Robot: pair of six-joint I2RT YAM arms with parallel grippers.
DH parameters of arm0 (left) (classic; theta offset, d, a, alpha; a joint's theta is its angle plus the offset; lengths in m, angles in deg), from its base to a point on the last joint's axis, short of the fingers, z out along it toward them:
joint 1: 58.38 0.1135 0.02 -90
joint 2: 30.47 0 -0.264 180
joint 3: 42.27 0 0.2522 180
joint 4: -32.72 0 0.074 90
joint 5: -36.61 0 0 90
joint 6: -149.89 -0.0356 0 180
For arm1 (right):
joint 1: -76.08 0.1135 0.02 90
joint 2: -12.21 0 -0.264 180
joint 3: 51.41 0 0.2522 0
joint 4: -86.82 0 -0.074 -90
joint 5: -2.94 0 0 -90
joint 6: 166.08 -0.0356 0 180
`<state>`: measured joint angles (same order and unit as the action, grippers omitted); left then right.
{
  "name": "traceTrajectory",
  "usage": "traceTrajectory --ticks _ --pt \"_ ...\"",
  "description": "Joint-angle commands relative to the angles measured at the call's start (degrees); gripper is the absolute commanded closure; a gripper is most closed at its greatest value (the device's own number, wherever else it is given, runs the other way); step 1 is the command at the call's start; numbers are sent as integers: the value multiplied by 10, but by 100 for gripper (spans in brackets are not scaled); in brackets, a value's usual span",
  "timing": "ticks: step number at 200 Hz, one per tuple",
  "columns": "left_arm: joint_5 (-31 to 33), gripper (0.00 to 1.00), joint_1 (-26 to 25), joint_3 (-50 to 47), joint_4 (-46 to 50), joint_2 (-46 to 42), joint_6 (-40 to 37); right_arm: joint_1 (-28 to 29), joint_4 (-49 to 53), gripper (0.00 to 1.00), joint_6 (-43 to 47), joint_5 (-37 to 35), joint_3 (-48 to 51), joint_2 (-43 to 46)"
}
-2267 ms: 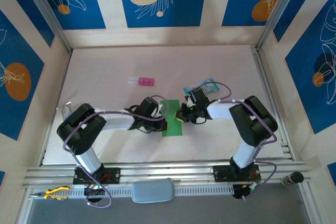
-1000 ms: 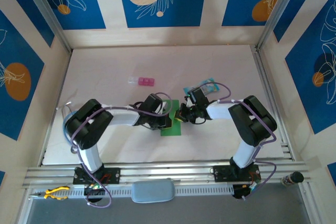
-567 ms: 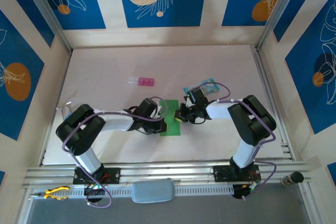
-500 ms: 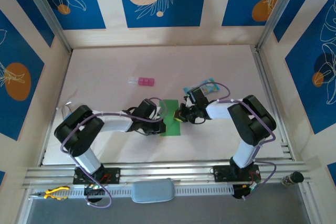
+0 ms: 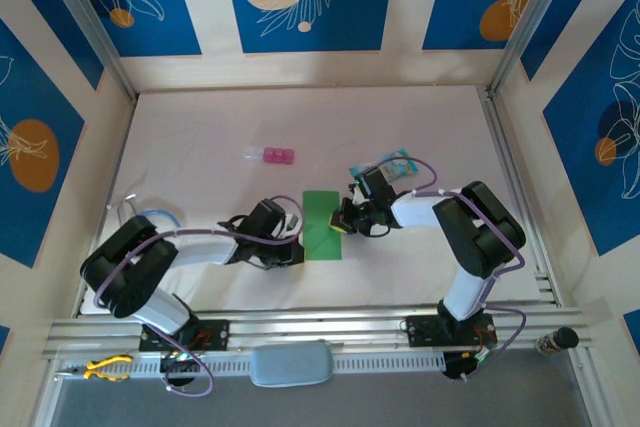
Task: Fold a paper plane with a square sheet of paper (pick it up from the middle)
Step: Fold the triangle a second time at the center of the table.
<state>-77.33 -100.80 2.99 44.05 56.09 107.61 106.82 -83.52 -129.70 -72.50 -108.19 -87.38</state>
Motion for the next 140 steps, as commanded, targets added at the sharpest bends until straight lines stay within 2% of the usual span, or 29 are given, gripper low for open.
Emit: traceTrajectory --ticks 1,44,74,113,140 --pt "-3 94 12 -7 42 -28 3 0 62 100 6 -36 7 -22" --pt "-46 92 44 12 -22 -47 26 0 64 100 7 -33 1 -20" --pt "-78 91 48 56 -52 11 25 2 65 100 6 -31 -3 -20" --pt "-118 91 47 69 -113 86 44 3 66 100 8 -25 -10 -19" --pt "-115 93 45 64 -121 117 45 2 83 100 17 -25 -22 -17"
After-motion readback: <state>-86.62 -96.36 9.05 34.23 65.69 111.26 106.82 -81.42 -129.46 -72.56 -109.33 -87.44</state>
